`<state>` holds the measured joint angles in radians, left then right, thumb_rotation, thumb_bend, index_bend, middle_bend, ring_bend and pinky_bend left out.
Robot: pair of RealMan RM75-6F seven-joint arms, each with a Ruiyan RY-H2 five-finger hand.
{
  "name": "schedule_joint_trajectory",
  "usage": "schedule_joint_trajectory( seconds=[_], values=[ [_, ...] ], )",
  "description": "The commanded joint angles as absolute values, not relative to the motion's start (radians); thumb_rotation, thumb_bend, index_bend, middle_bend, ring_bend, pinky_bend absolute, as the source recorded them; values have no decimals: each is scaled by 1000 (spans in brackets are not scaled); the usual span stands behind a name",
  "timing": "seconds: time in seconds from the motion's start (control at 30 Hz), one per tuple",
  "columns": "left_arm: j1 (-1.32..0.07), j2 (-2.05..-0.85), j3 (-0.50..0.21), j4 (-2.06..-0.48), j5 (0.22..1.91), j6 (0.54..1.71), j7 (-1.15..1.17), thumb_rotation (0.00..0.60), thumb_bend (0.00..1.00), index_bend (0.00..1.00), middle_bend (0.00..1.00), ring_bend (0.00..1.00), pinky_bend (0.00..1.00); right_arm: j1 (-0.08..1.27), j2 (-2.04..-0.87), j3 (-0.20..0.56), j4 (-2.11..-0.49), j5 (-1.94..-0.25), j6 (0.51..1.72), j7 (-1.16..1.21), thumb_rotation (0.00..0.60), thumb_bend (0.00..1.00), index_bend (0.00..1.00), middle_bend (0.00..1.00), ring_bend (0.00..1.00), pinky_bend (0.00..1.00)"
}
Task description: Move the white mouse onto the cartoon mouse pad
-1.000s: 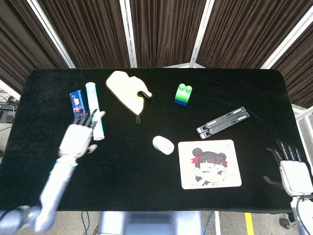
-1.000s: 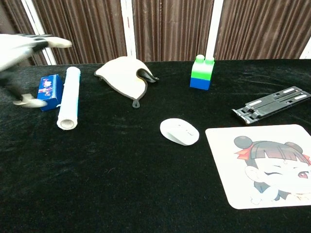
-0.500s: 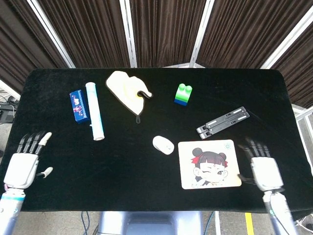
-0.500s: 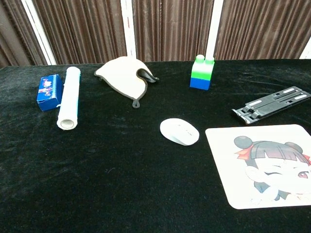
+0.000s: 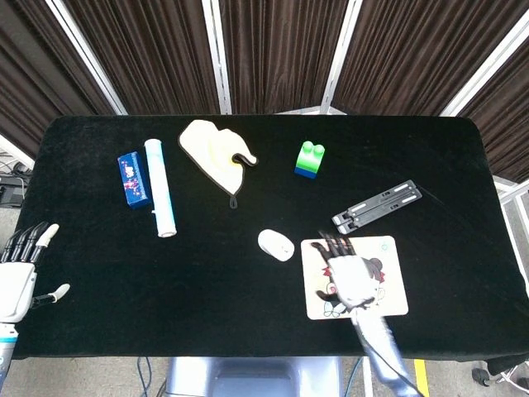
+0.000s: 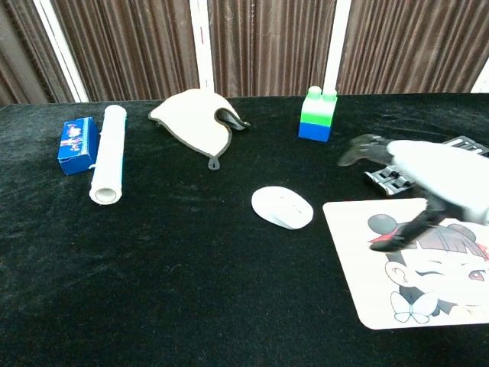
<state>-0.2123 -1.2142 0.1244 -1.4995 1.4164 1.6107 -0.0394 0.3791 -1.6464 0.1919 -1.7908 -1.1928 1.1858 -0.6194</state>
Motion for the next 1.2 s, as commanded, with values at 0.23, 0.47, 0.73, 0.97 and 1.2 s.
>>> schedule_joint_trajectory(
  seconds=[0.23, 0.47, 0.73, 0.97, 1.2],
  values=[
    [-195, -1225, 96, -1464, 1466, 1600, -71, 600, 16, 0, 0, 0, 0, 548, -1895, 360, -1671, -973, 1192, -757, 600, 102, 134, 0, 0, 0],
    [-190, -1233, 82, -1452, 1485, 1574, -78, 600, 15, 0, 0, 0, 0, 613, -1973, 412, -1555, -880, 1173, -730, 600, 102, 128, 0, 0, 0],
    [-191, -1236, 45, -1437, 1461, 1527, -113, 600, 16, 0, 0, 0, 0, 679, -2076, 436, -1402, -831, 1159, -677, 600, 103, 127, 0, 0, 0],
    [-194, -1225, 30, -1449, 1467, 1495, -144, 600, 16, 0, 0, 0, 0, 720, -2133, 454, -1282, -813, 1133, -618, 600, 108, 128, 0, 0, 0],
    [-191, -1224, 21, -1452, 1474, 1477, -145, 600, 15, 0, 0, 0, 0, 753, -2162, 468, -1195, -810, 1128, -600, 600, 159, 138, 0, 0, 0]
  ],
)
